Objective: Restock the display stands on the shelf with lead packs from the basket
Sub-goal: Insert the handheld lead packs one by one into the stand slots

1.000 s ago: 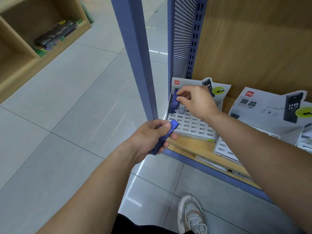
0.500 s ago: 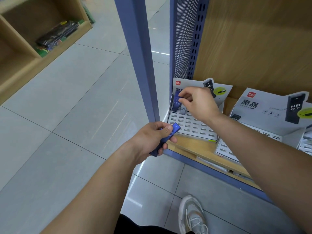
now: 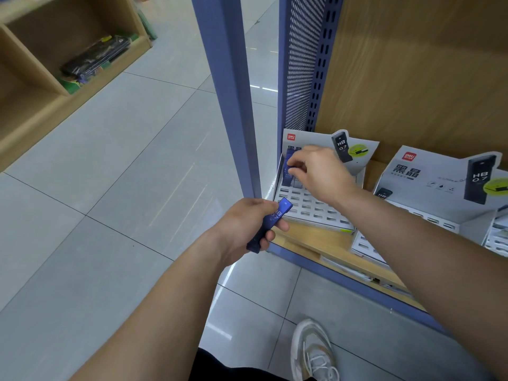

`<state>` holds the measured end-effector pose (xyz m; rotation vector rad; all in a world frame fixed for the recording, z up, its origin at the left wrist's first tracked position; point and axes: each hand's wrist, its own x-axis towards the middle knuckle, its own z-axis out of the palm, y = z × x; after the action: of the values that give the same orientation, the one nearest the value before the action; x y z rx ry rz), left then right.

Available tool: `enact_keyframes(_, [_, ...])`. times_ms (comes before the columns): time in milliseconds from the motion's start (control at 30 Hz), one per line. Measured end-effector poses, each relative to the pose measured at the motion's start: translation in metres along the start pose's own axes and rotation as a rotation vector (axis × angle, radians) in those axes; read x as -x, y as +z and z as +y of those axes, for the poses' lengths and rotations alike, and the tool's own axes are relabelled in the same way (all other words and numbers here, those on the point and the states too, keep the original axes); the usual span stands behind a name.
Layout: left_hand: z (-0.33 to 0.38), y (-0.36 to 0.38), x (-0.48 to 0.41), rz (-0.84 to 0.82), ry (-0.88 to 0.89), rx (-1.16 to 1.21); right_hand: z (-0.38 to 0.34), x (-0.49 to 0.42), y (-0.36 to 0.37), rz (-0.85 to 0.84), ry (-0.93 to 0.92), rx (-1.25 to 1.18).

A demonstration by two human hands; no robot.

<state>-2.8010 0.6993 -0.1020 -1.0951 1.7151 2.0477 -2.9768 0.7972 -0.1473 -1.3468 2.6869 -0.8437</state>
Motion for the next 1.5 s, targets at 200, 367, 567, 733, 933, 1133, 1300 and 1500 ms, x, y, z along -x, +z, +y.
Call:
enact_keyframes(200, [0.002, 0.001, -0.002, 0.014, -0.016, 0.107, 0.001, -0.007, 0.014, -0.001, 0.047, 0.016])
enact_keyframes(367, [-0.004, -0.001, -0.004, -0.076, 0.134, 0.027, -0.004, 0.004, -0.007, 0.174, 0.213, -0.253])
enact_keyframes(567, [-0.001, 0.008, -0.004, -0.122, 0.274, -0.035, -0.032, 0.055, -0.054, -0.181, 0.25, -0.597])
enact_keyframes(733, [0.002, 0.011, 0.0, -0.13, 0.252, 0.057, -0.029, 0.058, -0.061, -0.14, 0.321, -0.798])
enact_keyframes(933, [-0.002, 0.003, 0.001, -0.04, 0.039, -0.016, -0.005, 0.046, -0.064, 0.06, 0.419, -0.753])
enact_keyframes(1133, [-0.004, -0.004, 0.004, -0.06, -0.057, -0.275, 0.002, 0.023, -0.034, 0.036, 0.336, -0.384])
enact_keyframes(1300, [-0.005, -0.014, -0.001, -0.028, 0.02, -0.327, -0.006, 0.01, -0.013, 0.014, 0.237, -0.266])
enact_keyframes(1500, [-0.007, -0.015, -0.006, -0.031, 0.038, -0.325, -0.006, 0.011, -0.01, 0.003, 0.196, -0.202])
